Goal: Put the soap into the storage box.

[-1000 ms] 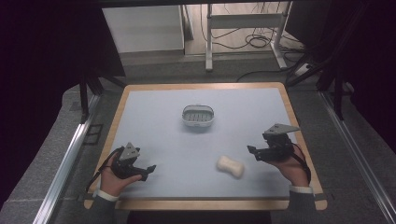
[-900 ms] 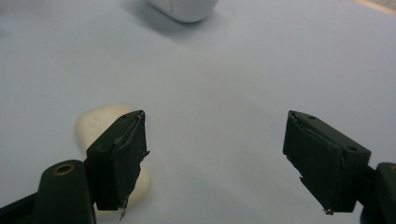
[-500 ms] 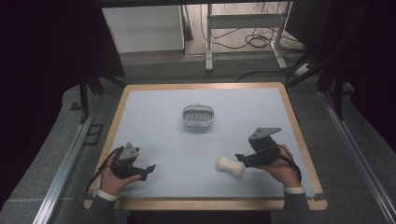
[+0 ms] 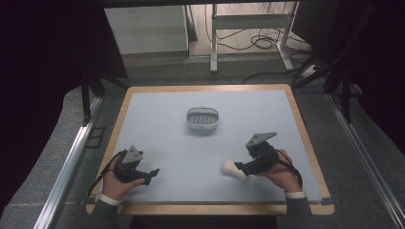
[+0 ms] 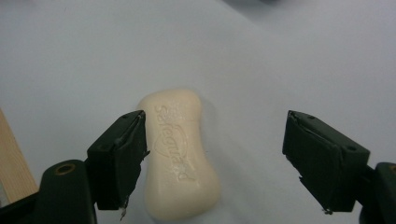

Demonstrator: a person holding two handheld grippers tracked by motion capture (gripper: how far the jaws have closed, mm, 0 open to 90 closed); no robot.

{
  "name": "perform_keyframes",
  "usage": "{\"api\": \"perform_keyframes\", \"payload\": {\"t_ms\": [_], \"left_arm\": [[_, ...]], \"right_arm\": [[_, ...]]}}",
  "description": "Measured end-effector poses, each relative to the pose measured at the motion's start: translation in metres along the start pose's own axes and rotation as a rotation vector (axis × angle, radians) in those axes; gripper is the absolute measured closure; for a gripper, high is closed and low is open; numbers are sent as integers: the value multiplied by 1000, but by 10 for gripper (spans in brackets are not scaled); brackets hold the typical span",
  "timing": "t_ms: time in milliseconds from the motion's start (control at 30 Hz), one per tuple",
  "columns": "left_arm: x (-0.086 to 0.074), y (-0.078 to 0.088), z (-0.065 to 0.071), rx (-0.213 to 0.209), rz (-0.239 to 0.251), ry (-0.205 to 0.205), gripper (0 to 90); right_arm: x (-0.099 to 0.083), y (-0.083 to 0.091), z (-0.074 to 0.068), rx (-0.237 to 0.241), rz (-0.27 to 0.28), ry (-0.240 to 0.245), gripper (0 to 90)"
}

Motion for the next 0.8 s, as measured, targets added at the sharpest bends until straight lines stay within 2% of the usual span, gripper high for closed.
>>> {"api": "perform_keyframes", "payload": {"t_ms": [300, 400, 500, 633, 800], "left_arm": [[2, 3, 4, 4, 2, -4, 66], [3, 4, 5, 1, 5, -6, 66], [3, 6, 4, -1, 15, -1, 66], [3, 7, 3, -1, 16, 1, 66], [3, 6, 4, -2, 16, 0, 66]], "right_arm": [[3, -7, -6, 18, -35, 0, 224], [4, -13, -10, 16, -84, 17, 225], [7, -15, -15, 39, -113, 32, 233], [12, -21, -22, 36, -207, 70, 240], [15, -31, -26, 38, -285, 108, 247]]}}
Point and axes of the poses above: each handheld gripper's, and its own axes: y roughly backward along the jaws, x roughly out of its top, z roughly to its right, the point moved 2 cm from there along -y, roughly forward along the jaws, and after that the axes turned 1 degree about -z, right-handed, at the moved point
